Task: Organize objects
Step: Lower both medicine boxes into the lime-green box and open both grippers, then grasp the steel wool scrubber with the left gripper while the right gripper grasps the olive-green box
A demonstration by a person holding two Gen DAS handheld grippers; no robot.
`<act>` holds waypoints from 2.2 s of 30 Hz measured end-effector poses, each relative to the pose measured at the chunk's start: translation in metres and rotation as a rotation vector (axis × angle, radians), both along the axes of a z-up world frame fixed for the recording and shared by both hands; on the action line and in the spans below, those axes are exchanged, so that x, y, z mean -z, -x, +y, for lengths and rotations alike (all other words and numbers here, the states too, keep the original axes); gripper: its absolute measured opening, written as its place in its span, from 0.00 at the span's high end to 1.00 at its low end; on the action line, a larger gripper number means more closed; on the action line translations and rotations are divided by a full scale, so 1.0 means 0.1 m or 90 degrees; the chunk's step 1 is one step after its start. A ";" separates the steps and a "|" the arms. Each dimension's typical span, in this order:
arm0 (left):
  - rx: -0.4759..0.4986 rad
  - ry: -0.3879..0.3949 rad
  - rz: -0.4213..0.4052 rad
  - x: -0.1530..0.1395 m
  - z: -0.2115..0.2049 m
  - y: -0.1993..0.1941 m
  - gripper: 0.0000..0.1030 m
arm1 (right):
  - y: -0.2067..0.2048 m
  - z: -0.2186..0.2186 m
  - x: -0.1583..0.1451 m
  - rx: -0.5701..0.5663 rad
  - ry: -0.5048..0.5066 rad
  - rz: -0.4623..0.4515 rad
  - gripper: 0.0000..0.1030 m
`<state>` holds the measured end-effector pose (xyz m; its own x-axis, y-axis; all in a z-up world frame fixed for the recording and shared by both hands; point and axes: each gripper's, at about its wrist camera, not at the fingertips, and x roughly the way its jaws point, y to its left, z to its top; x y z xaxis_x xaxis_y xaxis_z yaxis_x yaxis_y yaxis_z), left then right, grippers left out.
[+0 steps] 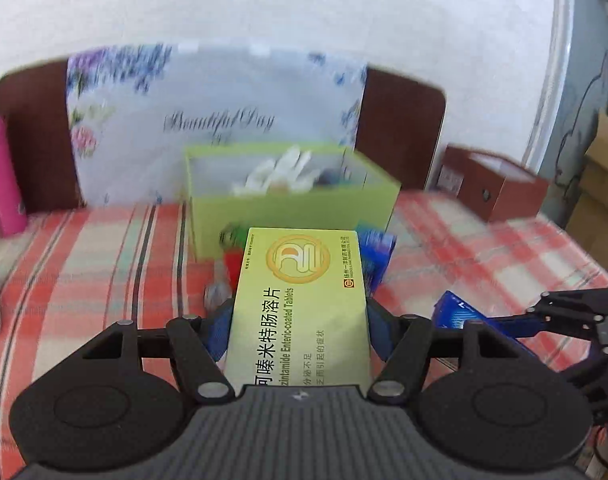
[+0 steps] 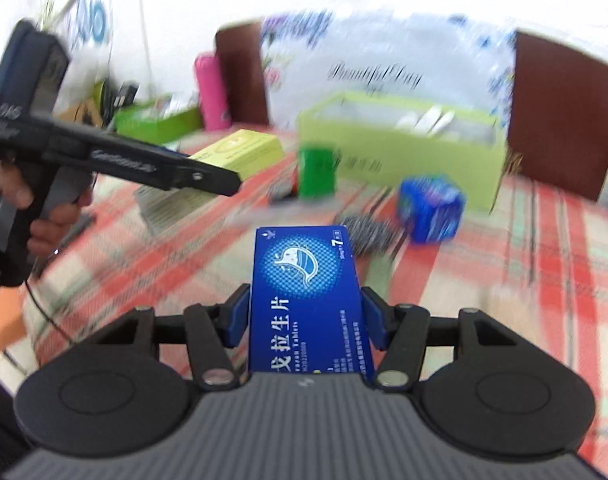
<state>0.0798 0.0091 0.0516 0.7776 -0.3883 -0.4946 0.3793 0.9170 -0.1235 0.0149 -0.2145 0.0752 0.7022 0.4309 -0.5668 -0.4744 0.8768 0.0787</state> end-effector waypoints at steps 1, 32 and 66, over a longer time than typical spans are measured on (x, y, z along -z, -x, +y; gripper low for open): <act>0.001 0.008 -0.013 -0.08 -0.02 -0.06 0.33 | -0.08 -0.04 -0.08 0.014 -0.010 -0.012 0.45; -0.136 0.014 0.012 0.02 -0.49 -2.41 0.14 | -2.77 0.11 0.43 0.177 0.081 -0.097 0.11; -0.242 -0.121 0.091 0.37 -0.40 -0.22 0.12 | -0.30 -0.22 0.51 0.247 -0.025 0.043 0.00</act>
